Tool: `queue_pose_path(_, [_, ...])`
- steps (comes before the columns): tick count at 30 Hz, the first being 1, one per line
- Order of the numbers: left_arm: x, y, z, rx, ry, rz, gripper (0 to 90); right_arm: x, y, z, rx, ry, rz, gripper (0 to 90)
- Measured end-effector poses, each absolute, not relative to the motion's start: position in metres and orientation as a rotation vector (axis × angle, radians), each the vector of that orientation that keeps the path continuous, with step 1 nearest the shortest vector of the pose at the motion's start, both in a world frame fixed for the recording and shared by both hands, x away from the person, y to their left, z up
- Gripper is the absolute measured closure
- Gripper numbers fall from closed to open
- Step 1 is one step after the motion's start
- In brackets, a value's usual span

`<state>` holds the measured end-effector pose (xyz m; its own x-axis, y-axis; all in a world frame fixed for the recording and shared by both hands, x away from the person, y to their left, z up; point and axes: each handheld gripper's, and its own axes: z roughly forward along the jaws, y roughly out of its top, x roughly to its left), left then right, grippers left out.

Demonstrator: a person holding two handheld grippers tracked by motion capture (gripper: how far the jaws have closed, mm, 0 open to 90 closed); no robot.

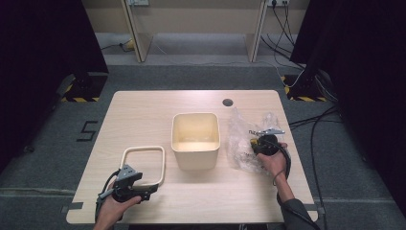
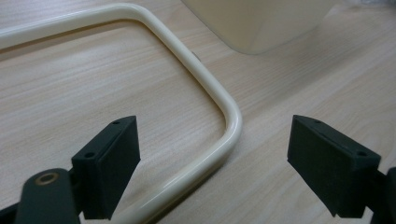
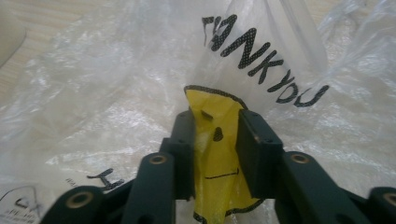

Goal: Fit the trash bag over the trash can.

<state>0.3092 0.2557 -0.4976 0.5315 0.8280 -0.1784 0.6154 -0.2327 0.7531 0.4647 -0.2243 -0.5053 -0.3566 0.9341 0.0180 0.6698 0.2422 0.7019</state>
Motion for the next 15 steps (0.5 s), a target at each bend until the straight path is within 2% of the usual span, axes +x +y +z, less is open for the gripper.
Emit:
queue_pose_path(3, [0.309, 0.256, -0.498, 1.957, 1.176, 0.325, 16.9, 0.465, -0.226, -0.505, 1.454, 2.122, 0.922, 79.7])
queue_pose_path(15, [0.310, 0.256, -0.498, 1.955, 1.180, 0.321, 17.1, 0.459, -0.230, -0.477, 1.328, 2.025, 1.011, 84.0])
